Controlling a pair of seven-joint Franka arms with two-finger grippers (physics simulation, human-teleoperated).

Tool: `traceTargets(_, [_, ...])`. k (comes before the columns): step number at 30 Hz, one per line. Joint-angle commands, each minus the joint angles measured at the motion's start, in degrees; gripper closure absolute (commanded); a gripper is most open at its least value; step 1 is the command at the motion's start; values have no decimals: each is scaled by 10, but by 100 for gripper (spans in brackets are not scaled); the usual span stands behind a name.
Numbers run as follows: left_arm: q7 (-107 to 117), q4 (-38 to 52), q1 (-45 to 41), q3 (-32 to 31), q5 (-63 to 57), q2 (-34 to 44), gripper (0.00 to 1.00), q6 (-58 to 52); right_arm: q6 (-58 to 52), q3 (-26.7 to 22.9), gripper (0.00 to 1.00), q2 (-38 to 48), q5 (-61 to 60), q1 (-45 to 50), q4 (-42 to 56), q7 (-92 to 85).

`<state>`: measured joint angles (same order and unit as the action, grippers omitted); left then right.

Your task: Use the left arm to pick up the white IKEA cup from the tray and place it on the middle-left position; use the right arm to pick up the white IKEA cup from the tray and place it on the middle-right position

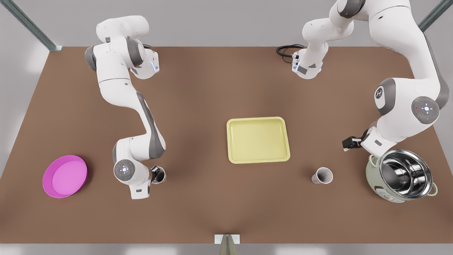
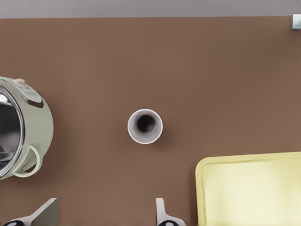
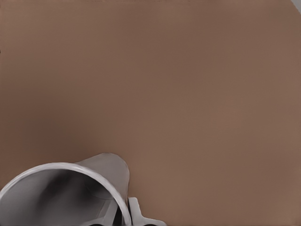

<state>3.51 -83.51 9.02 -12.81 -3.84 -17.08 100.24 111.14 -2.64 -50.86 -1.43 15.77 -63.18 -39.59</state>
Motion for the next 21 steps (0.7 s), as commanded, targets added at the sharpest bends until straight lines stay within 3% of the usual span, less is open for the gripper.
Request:
traceTargets(1, [-2,0,0,0,-1,0,0,1,39,1,100,0,12,1,0,-61])
traceTargets(11, [-2,0,0,0,-1,-1,0,1,75,1,98,-25,21,3,-4,-62])
traceTargets(13, [-1,0,0,0,-2,-1,0,1,75,1,94,-25,21,2,-3,-64])
traceTargets(15, [-1,0,0,1,-2,-1,0,1,75,1,73,-25,20,3,-3,-59])
traceTargets(17, [-1,1,0,1,-2,-1,0,1,75,1,62,-24,20,2,-3,-53])
traceTargets(21, [-4,0,1,2,5,-2,0,1,75,1,58,-24,20,2,-3,-52])
